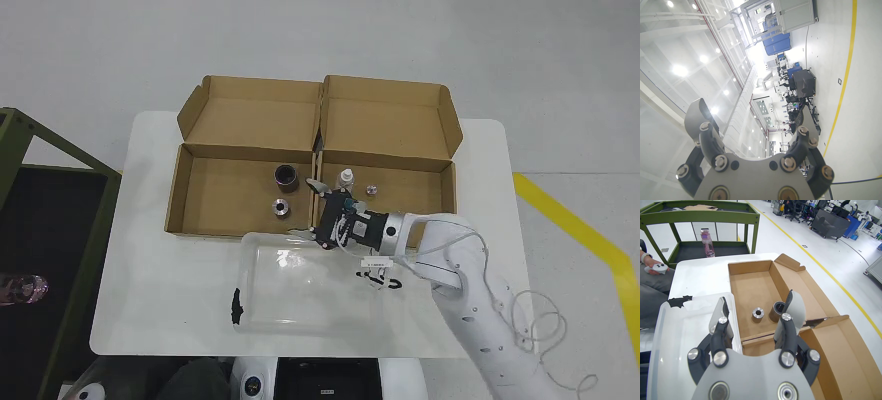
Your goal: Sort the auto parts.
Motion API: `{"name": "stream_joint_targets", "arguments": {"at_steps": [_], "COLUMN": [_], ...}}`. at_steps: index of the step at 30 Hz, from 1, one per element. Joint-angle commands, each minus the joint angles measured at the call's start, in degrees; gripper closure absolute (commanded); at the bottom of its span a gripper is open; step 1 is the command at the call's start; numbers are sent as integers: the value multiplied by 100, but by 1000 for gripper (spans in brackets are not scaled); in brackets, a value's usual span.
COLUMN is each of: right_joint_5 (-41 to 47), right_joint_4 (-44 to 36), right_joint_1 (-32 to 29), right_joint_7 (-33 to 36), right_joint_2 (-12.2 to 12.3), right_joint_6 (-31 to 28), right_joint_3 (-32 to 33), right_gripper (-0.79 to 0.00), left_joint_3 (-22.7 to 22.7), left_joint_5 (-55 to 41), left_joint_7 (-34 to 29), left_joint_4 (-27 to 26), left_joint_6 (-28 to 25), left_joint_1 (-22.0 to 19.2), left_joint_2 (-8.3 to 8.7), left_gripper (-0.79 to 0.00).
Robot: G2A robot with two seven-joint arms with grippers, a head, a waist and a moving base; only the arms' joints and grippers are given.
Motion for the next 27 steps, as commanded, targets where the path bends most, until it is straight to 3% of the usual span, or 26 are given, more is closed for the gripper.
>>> {"name": "stream_joint_targets", "arguments": {"at_steps": [1, 3, 7, 11, 19, 27], "right_joint_5": [-70, -105, -158, -280, -476, -644], "right_joint_4": [-101, -195, -342, -468, -458, -367], "right_joint_1": [-224, -440, -857, -1254, -2035, -2611], "right_joint_7": [-97, -209, -447, -757, -1459, -2269], "right_joint_2": [50, 97, 187, 272, 412, 505], "right_joint_6": [-45, -71, -135, -186, -99, 142], "right_joint_3": [186, 376, 776, 1194, 2047, 2776], "right_gripper": [-557, -548, -628, -656, -625, -659], "left_joint_3": [0, 0, 0, 0, 0, 0], "left_joint_5": [0, 0, 0, 0, 0, 0], "left_joint_7": [0, 0, 0, 0, 0, 0], "left_joint_4": [0, 0, 0, 0, 0, 0], "left_joint_6": [0, 0, 0, 0, 0, 0], "left_joint_1": [0, 0, 0, 0, 0, 0], "left_joint_2": [0, 0, 0, 0, 0, 0], "left_gripper": [-785, -785, -785, -785, -785, -785]}}
